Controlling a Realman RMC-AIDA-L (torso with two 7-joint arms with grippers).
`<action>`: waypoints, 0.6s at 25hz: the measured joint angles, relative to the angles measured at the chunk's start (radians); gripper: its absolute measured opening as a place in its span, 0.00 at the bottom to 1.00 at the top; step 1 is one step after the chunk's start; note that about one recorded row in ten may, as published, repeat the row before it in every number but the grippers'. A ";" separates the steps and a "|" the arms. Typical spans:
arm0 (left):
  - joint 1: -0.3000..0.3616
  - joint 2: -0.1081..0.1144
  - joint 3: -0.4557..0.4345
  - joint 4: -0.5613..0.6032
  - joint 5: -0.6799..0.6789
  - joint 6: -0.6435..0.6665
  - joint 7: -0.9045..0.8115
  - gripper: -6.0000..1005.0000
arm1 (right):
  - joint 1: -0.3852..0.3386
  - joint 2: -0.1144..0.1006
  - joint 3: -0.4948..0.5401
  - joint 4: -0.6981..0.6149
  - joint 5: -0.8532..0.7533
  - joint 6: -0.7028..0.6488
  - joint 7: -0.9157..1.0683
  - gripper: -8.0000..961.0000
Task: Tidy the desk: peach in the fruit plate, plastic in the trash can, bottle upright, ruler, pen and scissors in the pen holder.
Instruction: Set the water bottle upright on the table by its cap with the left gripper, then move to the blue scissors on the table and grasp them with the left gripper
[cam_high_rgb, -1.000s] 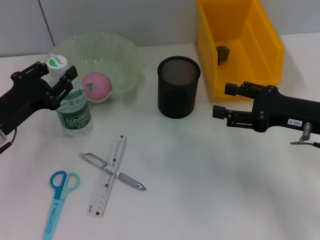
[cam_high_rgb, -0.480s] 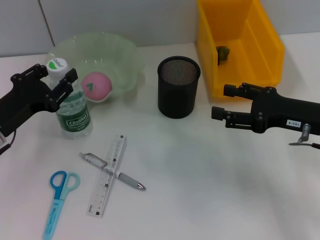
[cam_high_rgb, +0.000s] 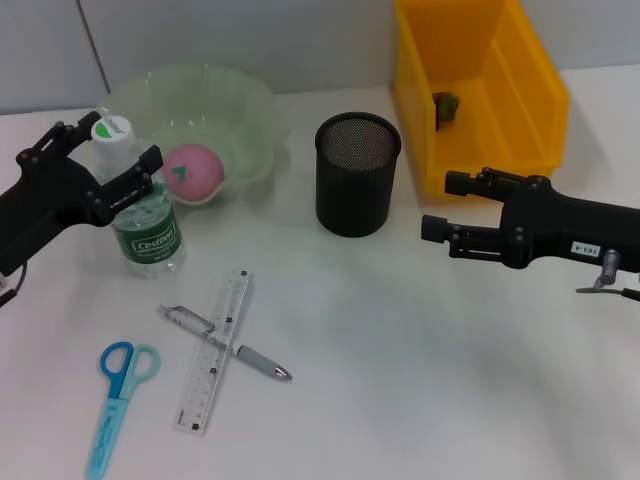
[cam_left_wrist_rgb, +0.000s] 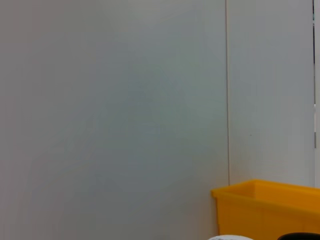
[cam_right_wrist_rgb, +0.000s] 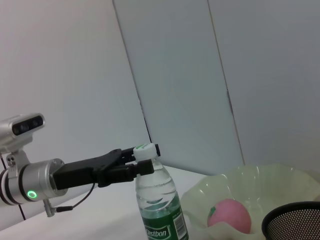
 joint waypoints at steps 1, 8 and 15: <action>0.003 0.000 0.000 0.003 0.000 0.003 -0.004 0.86 | -0.001 0.000 0.000 0.000 -0.004 -0.001 0.000 0.86; 0.015 0.004 0.001 0.024 0.002 0.015 -0.048 0.86 | 0.001 -0.001 0.000 0.000 -0.052 -0.012 0.002 0.86; 0.156 0.008 0.178 0.314 0.018 0.042 -0.386 0.86 | 0.028 -0.011 0.000 -0.020 -0.184 -0.013 0.063 0.86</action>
